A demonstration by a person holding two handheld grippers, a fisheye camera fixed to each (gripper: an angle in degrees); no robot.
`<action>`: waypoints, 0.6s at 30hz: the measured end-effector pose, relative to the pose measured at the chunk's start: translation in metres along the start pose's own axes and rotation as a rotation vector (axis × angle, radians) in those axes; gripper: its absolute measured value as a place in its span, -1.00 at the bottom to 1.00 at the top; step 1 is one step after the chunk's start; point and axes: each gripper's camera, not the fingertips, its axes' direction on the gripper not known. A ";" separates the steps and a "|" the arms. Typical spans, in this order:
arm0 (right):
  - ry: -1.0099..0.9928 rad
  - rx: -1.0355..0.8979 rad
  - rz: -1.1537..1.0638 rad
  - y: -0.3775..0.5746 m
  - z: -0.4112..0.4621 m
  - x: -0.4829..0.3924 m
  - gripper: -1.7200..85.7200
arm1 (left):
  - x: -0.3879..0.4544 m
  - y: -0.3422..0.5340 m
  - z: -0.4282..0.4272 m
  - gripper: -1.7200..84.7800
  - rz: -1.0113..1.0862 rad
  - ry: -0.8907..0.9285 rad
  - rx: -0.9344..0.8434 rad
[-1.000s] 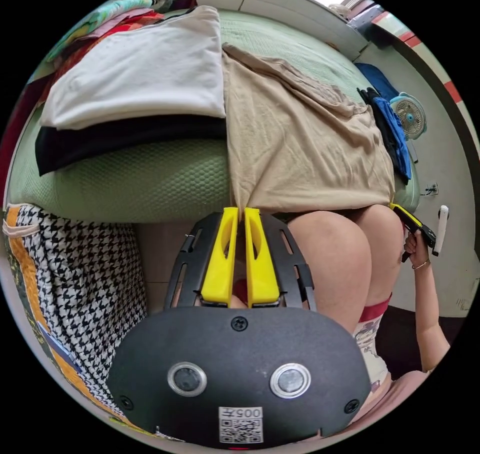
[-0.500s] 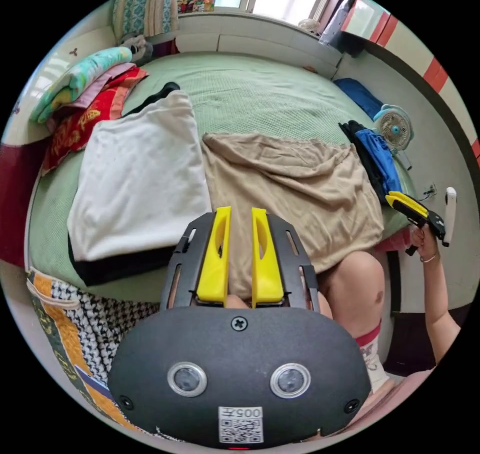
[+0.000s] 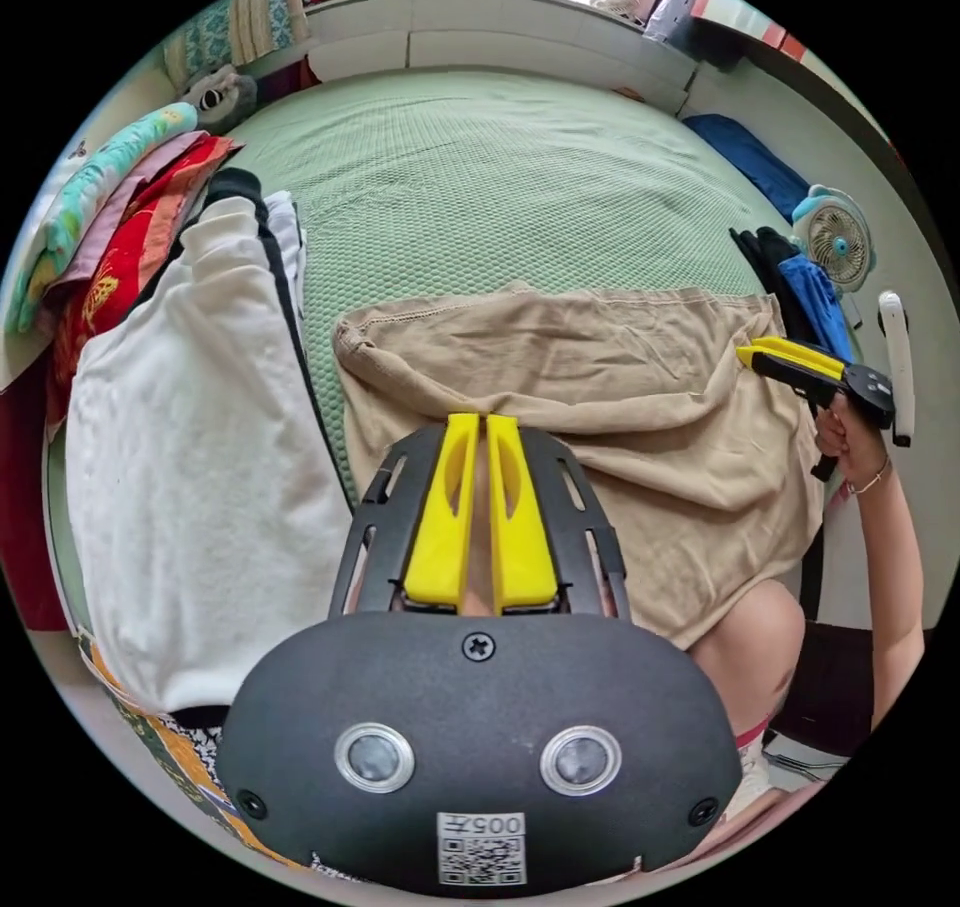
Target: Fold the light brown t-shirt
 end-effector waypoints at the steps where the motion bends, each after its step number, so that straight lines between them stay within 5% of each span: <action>1: 0.015 -0.003 -0.008 -0.004 0.005 -0.002 -0.81 | 0.002 -0.002 0.005 -0.91 0.023 -0.006 -0.005; 8: -0.028 0.066 -0.041 -0.022 -0.016 0.000 -0.99 | -0.014 -0.011 -0.003 -0.96 -0.025 0.117 0.117; 18: -0.053 -0.037 0.209 -0.081 0.002 0.036 -0.99 | -0.011 -0.070 0.012 -0.96 -0.081 -0.004 0.081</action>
